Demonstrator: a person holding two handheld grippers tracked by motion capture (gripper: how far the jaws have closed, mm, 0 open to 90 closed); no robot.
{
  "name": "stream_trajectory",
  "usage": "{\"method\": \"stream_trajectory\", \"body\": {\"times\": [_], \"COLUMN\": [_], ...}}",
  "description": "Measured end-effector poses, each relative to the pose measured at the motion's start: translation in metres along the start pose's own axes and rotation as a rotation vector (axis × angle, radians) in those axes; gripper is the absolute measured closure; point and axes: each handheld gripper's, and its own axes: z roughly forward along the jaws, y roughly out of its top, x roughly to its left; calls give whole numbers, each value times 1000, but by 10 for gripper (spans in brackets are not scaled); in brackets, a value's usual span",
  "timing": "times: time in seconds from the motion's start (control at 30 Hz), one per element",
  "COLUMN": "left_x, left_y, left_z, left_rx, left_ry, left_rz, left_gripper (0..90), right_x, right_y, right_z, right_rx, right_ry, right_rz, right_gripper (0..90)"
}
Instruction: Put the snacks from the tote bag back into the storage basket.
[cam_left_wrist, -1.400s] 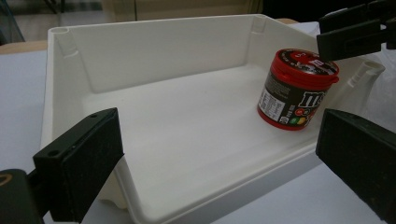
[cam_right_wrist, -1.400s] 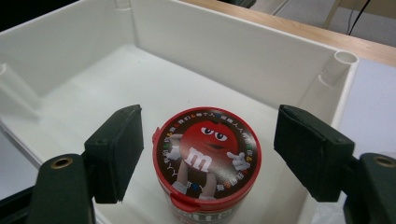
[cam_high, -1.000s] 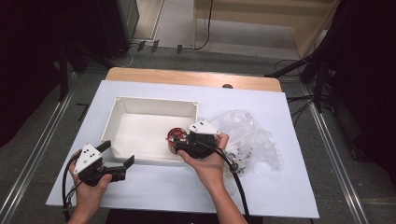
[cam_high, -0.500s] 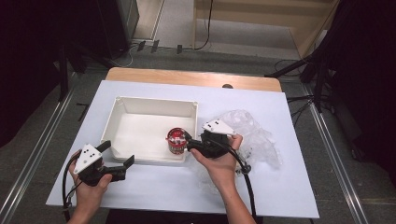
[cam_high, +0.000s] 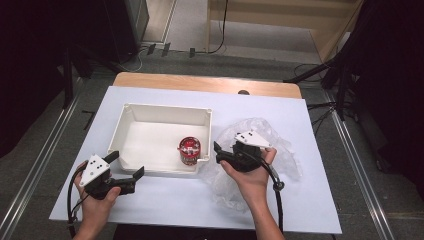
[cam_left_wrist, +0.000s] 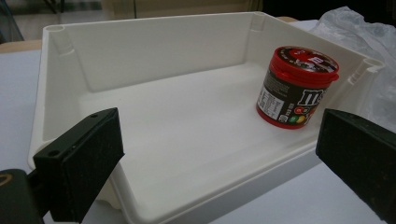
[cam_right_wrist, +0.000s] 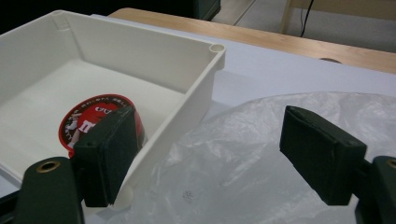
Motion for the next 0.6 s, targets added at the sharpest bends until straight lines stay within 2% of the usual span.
{"method": "stream_trajectory", "body": {"times": [0.6], "left_x": [-2], "left_y": [-1], "left_z": [1], "left_rx": [0], "left_ry": [2], "left_rz": [-3], "left_gripper": [9], "right_x": [-32], "right_y": [-9], "right_z": [-21], "right_rx": [-8], "right_ry": [-48], "right_rz": [23], "right_gripper": [186]}}
